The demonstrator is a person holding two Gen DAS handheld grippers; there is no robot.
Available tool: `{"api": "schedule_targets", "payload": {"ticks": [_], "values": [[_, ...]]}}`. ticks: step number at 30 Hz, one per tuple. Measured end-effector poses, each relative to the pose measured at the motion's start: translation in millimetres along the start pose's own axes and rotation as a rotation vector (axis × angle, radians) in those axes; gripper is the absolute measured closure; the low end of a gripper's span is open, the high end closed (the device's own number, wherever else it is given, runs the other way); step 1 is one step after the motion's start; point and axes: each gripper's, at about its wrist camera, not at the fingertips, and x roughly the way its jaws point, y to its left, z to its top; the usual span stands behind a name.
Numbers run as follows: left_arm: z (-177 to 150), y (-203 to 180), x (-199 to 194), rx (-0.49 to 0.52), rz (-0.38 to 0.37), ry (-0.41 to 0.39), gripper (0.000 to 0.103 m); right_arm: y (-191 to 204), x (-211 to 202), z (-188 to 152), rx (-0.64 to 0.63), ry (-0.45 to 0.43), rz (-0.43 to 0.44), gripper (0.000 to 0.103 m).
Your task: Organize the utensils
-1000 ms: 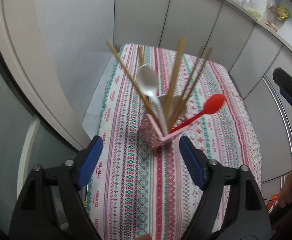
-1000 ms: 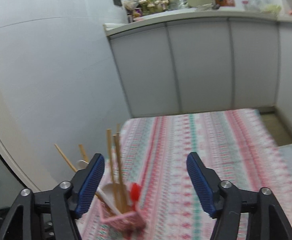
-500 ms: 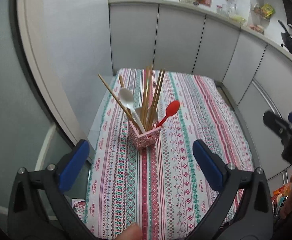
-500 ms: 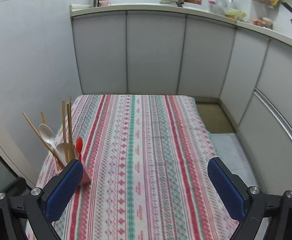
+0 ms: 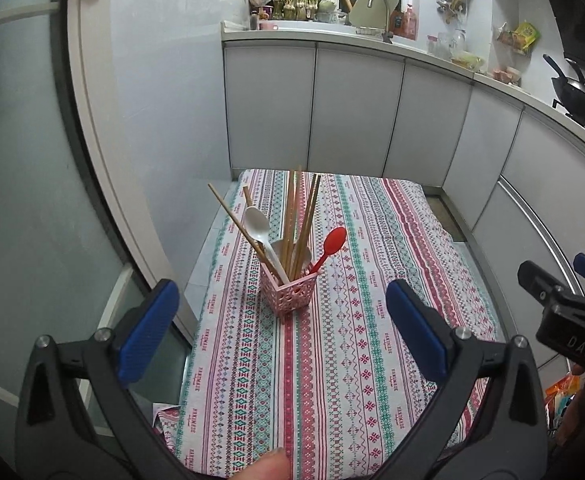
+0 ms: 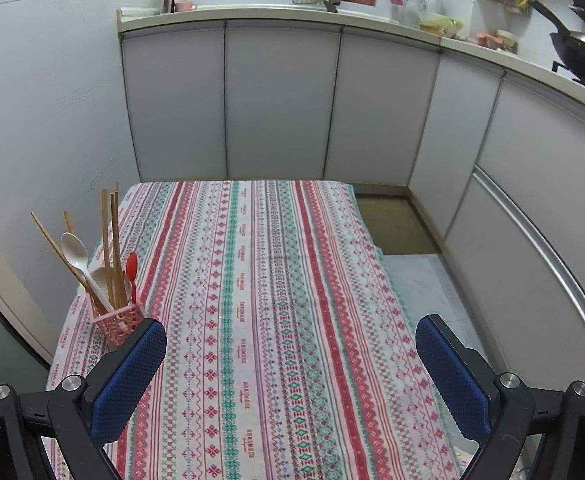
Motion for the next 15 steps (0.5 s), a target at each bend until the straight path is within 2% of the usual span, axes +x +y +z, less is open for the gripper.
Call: {"api": "schedule_targets", "payload": {"ticks": [15], "values": [[0.7,-1.2,-3.6,0.006,0.015,-0.013,0.0,6.3,4.3,-2.7,-0.032,0.021,0.007,0.001]]}}
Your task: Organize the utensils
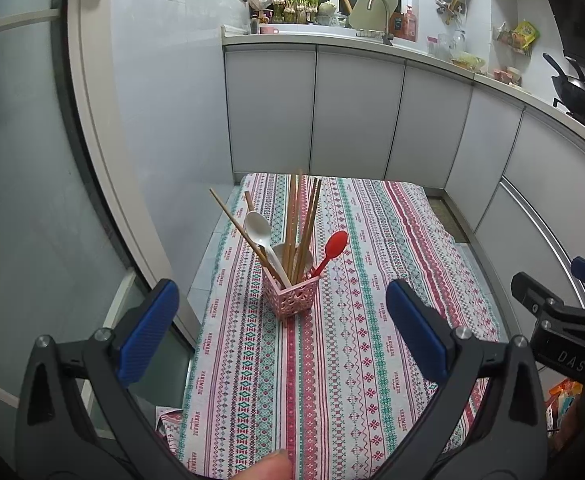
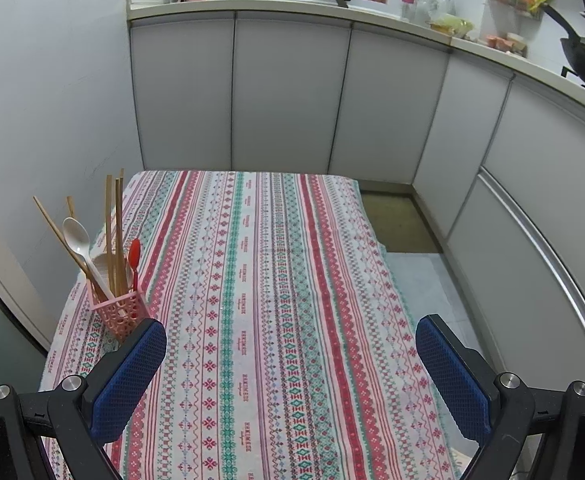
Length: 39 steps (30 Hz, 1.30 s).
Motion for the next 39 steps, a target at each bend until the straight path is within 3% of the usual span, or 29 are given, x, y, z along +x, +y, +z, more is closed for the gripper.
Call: {"api": "schedule_targets", "payload": {"ticks": [39], "values": [[-0.1,-7.3,11.8,0.003,0.016,0.037,0.0,10.5,16.2,-4.1,-0.014,0.027,0.026,0.001]]}}
